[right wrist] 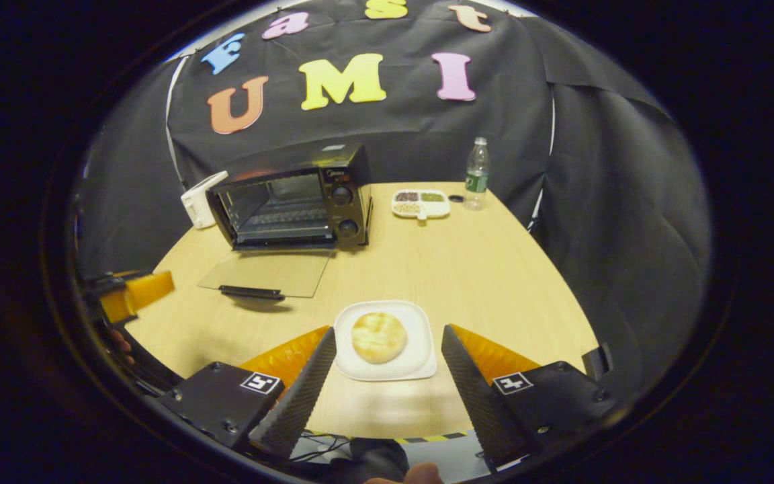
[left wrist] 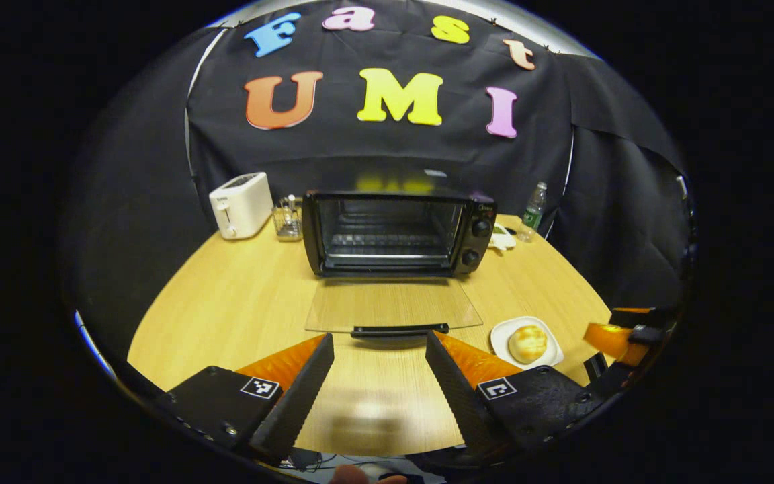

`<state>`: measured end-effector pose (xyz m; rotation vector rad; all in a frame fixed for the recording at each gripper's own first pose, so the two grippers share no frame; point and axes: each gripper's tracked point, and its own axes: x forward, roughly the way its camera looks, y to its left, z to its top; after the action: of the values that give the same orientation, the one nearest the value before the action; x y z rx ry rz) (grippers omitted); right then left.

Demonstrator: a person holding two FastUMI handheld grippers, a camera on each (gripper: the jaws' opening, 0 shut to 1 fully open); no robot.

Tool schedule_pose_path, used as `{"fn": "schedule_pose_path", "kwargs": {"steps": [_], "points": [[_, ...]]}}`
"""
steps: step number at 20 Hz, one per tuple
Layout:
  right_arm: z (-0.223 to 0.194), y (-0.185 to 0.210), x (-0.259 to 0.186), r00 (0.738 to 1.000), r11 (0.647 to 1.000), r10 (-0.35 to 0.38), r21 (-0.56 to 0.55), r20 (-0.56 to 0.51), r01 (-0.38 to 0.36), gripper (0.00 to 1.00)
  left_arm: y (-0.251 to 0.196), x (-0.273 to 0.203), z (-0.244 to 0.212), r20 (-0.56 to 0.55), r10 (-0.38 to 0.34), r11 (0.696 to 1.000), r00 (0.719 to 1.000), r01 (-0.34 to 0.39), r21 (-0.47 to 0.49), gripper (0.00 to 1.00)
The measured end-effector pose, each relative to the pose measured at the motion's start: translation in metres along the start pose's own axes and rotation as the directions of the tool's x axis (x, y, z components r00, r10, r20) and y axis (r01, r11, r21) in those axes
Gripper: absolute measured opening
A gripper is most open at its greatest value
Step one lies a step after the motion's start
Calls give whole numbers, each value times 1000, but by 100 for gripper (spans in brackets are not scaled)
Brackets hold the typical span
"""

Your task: Open the electric oven with the left hand, put the food in, and close the electric oven.

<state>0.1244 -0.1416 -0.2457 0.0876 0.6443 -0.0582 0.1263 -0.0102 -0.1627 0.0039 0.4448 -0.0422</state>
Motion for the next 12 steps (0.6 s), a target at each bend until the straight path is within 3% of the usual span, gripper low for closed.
{"fn": "schedule_pose_path", "kwargs": {"steps": [12], "points": [[-33,11,57,994,993,45,-107,-103,-56,100,13,-50,38,121,76,996,990,-70,-55,94]]}}
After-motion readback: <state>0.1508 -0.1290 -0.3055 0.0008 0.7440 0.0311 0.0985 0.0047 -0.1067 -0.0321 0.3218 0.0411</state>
